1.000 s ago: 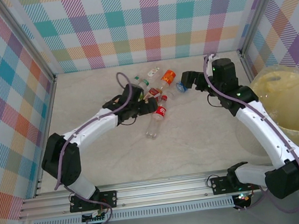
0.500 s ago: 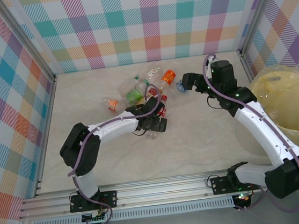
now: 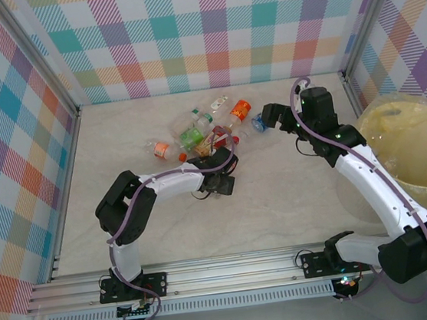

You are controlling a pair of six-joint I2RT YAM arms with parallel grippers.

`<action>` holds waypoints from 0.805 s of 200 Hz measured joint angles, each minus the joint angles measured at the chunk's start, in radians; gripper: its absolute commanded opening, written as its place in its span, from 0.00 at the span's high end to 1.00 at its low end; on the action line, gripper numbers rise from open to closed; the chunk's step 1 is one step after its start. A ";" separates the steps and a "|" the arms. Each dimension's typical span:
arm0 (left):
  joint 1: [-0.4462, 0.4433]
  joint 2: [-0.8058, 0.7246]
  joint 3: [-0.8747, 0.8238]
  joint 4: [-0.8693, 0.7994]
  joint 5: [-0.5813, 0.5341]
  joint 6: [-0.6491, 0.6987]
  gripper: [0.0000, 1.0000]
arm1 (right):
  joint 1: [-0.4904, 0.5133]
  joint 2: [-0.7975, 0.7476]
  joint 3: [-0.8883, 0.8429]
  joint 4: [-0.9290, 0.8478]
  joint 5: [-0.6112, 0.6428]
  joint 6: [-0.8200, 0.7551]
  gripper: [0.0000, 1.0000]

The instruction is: Put the plastic bottles in the bin

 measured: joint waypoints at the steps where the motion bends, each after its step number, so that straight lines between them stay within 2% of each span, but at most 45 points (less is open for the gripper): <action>1: 0.000 0.000 0.000 0.000 0.000 0.000 0.34 | 0.000 0.000 0.000 0.000 0.000 0.000 0.00; 32: 0.000 0.000 -0.003 0.026 0.002 0.002 0.46 | 0.000 0.000 0.000 -0.007 0.035 0.015 0.00; 104: 0.003 -0.037 -0.040 0.074 0.045 0.008 0.66 | 0.000 -0.001 -0.005 -0.006 0.050 0.031 0.00; 131: 0.022 -0.105 -0.052 0.083 0.114 0.008 0.72 | 0.000 -0.001 -0.005 -0.004 0.032 0.033 0.00; 161: 0.066 -0.201 -0.052 0.154 0.233 0.004 0.73 | 0.000 -0.001 -0.010 0.014 -0.033 0.034 0.00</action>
